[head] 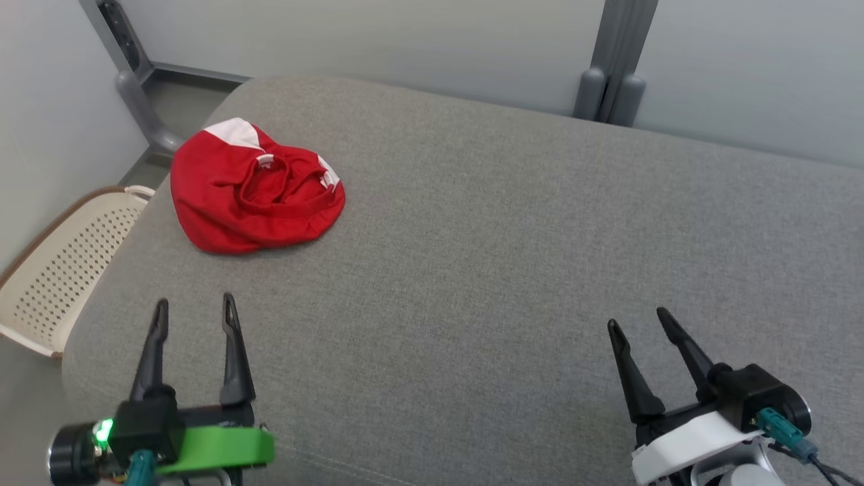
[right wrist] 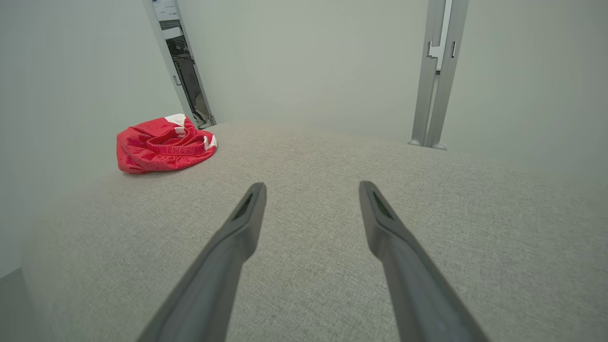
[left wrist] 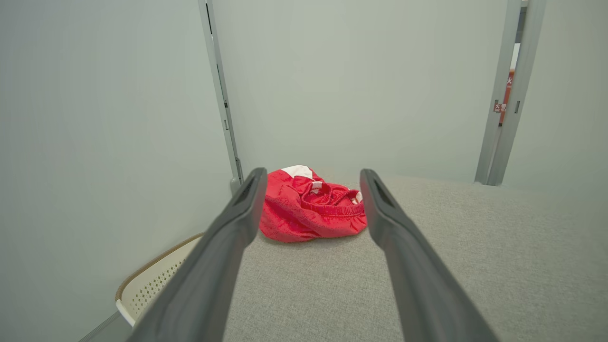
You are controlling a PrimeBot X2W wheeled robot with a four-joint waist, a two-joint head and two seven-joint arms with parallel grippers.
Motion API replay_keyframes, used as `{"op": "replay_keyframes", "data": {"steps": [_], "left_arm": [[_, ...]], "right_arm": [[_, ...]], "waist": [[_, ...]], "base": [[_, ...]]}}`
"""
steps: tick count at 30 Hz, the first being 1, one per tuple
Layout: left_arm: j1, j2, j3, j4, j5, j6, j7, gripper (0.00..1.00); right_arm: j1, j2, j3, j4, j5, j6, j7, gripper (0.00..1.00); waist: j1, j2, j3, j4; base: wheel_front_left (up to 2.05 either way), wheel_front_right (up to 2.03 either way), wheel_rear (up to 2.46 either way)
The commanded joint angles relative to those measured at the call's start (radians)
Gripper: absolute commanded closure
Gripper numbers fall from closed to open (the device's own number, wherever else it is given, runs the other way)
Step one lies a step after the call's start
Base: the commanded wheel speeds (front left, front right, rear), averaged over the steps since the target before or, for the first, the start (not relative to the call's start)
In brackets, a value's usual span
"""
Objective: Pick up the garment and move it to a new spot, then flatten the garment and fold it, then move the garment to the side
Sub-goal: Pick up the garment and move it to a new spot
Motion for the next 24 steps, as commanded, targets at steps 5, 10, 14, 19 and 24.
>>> {"op": "replay_keyframes", "data": {"steps": [5, 10, 14, 19, 24], "left_arm": [[-0.201, 0.045, 0.028, 0.069, 0.014, -0.045, 0.0, 0.0], [-0.425, 0.098, 0.041, 0.23, 0.005, -0.083, 0.024, 0.0], [-0.61, 0.136, 0.042, 0.376, -0.012, -0.121, 0.061, 0.0], [-0.813, 0.146, 0.042, 0.573, -0.047, -0.157, 0.116, 0.0], [-0.973, 0.156, 0.022, 0.788, -0.108, -0.193, 0.21, 0.0]], "right_arm": [[-0.073, -0.061, -0.003, -0.02, -0.018, -0.002, -0.003, 0.0], [-0.119, -0.115, -0.011, -0.041, -0.029, -0.002, -0.003, 0.0], [-0.15, -0.161, -0.026, -0.061, -0.038, -0.002, -0.003, 0.0], [-0.183, -0.21, -0.042, -0.096, -0.051, -0.002, -0.003, 0.0], [-0.203, -0.247, -0.076, -0.143, -0.067, -0.002, -0.003, 0.0]], "waist": [[0.0, -0.0001, 0.186, -0.023], [0.0, -0.0001, 0.286, -0.036], [0.0, -0.0001, 0.362, -0.04], [0.0, -0.0001, 0.442, -0.046], [0.0, -0.0001, 0.521, -0.051]], "base": [[0.0, 0.0, 0.0], [0.0, 0.0, 0.0], [0.0, 0.0, 0.0], [0.0, 0.0, 0.0], [0.0, 0.0, 0.0]]}}
